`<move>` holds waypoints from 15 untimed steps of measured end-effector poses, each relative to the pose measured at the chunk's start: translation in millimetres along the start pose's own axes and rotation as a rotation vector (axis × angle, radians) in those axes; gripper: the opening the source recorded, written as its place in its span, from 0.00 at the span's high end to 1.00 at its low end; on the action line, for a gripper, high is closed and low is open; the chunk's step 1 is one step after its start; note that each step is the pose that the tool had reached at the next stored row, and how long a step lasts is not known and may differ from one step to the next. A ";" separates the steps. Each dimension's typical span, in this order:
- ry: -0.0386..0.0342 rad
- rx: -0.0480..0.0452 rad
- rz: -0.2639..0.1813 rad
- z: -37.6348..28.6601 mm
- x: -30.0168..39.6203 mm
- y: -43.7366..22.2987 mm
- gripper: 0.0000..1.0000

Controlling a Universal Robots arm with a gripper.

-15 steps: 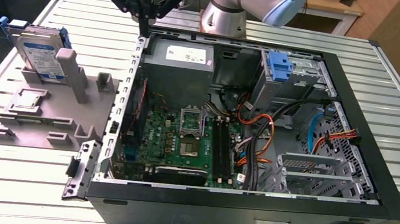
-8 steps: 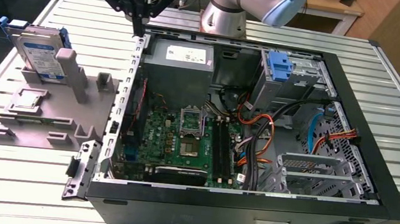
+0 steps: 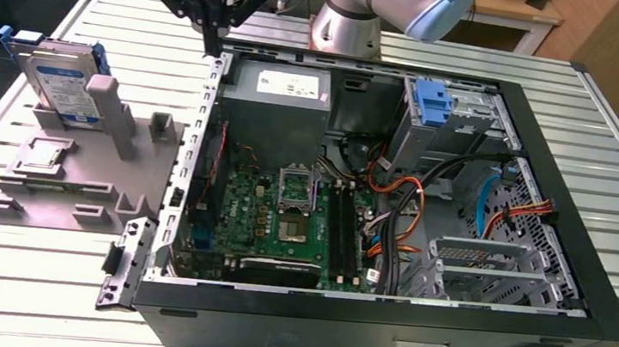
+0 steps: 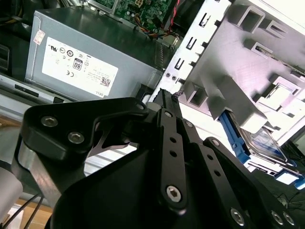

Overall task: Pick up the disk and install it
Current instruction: 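Reach for the disk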

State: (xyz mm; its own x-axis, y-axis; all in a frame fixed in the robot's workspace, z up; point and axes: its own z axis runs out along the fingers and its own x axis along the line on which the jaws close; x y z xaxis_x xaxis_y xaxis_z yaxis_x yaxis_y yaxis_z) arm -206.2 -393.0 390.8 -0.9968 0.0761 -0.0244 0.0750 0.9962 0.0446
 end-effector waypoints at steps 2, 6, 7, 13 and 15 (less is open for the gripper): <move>0.0000 0.0000 0.000 0.0 0.4 0.0 0.90; 0.0000 0.0000 0.000 -0.1 10.0 -0.8 0.90; 0.0000 0.0000 0.000 -0.1 10.3 -0.8 0.90; 0.0000 0.0000 0.000 -0.2 11.8 -0.9 0.90; 0.0000 0.0001 0.000 -0.2 12.4 -0.9 0.90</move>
State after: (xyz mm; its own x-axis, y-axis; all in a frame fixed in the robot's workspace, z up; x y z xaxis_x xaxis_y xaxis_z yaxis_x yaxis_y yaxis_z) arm -218.6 -393.0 390.7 -0.9968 0.0762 -0.0244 0.0751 0.9962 0.0445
